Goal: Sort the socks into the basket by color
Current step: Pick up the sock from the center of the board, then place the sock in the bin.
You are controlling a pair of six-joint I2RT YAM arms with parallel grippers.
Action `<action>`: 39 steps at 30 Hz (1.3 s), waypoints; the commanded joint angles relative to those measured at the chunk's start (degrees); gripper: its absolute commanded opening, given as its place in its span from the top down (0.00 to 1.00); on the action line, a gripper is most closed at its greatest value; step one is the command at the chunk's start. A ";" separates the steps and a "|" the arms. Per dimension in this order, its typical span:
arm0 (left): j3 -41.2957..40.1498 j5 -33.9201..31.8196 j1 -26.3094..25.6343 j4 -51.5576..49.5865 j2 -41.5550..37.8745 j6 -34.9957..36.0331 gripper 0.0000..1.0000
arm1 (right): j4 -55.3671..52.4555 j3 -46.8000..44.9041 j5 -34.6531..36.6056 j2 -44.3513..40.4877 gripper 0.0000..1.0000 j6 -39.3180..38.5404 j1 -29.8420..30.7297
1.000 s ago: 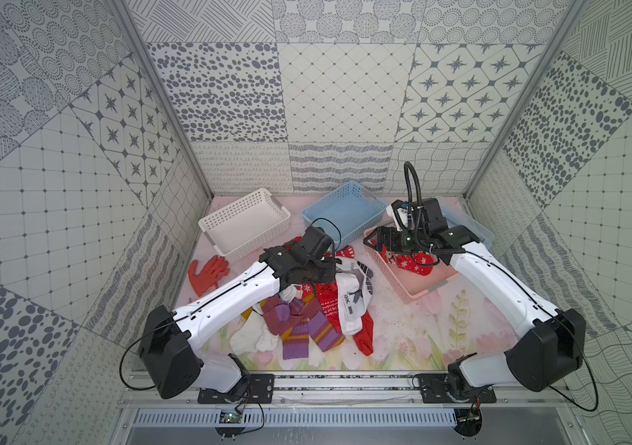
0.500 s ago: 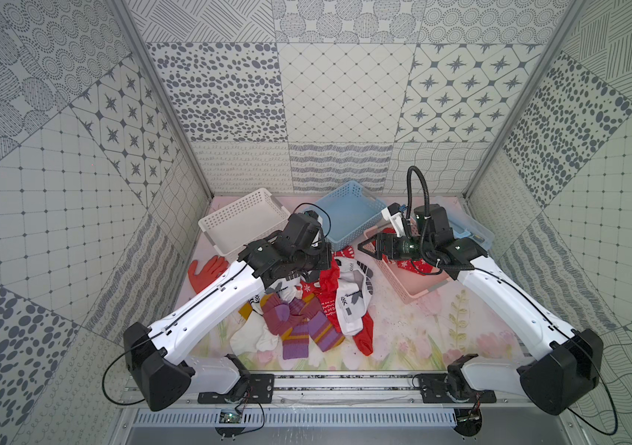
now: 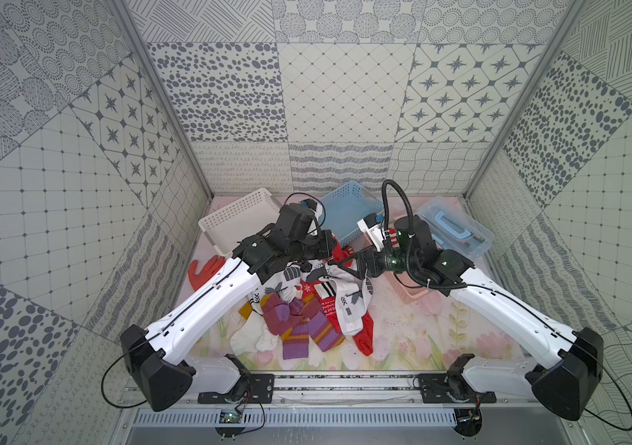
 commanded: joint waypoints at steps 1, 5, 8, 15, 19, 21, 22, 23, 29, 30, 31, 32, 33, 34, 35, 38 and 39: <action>0.89 3.65 0.06 4.83 -0.38 -1.93 1.00 | 4.85 0.27 11.25 1.75 0.04 -4.40 1.61; 0.33 4.53 0.17 5.41 -1.06 -2.89 1.00 | 7.29 0.57 18.49 3.68 0.05 -7.12 3.30; -0.20 5.17 0.12 6.28 -1.43 -3.48 1.00 | 8.77 1.46 18.87 5.93 0.13 -7.65 3.53; -0.69 6.05 0.14 6.37 -1.21 -3.81 1.00 | 11.52 1.06 18.18 5.58 0.81 -5.98 3.99; -0.96 4.89 0.17 5.38 -1.53 -3.63 1.00 | 9.52 0.97 18.14 3.89 1.00 -5.21 3.78; -1.30 3.86 0.21 4.91 -1.91 -3.36 0.86 | 7.76 0.98 17.89 2.76 1.00 -4.44 3.40; -1.39 3.32 0.20 4.53 -2.01 -3.22 0.78 | 6.85 1.01 17.76 2.32 1.00 -4.09 3.15; -1.41 2.82 0.21 4.06 -2.16 -3.03 0.69 | 5.66 1.13 17.74 1.78 1.00 -3.68 2.77; -2.15 0.43 0.43 1.63 -3.05 -1.56 0.40 | -1.60 1.52 16.60 -1.80 1.00 0.01 -3.19; -2.55 0.16 0.54 1.45 -3.23 -1.51 0.38 | -2.65 1.66 15.93 -2.29 1.00 0.70 -4.83; -2.85 -0.13 0.55 1.08 -3.27 -1.43 0.37 | -3.68 1.89 15.45 -2.62 1.00 0.95 -6.25; -3.06 -0.38 0.73 0.61 -3.27 -1.34 0.36 | -4.88 2.24 15.01 -2.89 1.00 1.05 -7.58; -3.23 -0.64 0.82 0.14 -3.22 -1.12 0.35 | -6.07 2.72 14.70 -3.11 1.00 1.04 -8.90; -3.41 -0.98 0.83 -0.25 -3.26 -1.00 0.34 | -7.08 3.18 14.54 -3.20 1.00 1.05 -10.08; -3.51 -1.39 0.92 -0.78 -3.27 -0.73 0.34 | -8.27 3.53 14.20 -3.21 1.00 1.18 -11.42; -3.57 -1.84 0.92 -2.72 -2.83 0.21 0.33 | -11.08 4.06 13.55 -2.64 1.00 1.87 -16.20; -3.75 -1.96 0.94 -3.37 -2.67 0.40 0.33 | -11.87 4.05 13.01 -2.22 1.00 2.37 -18.14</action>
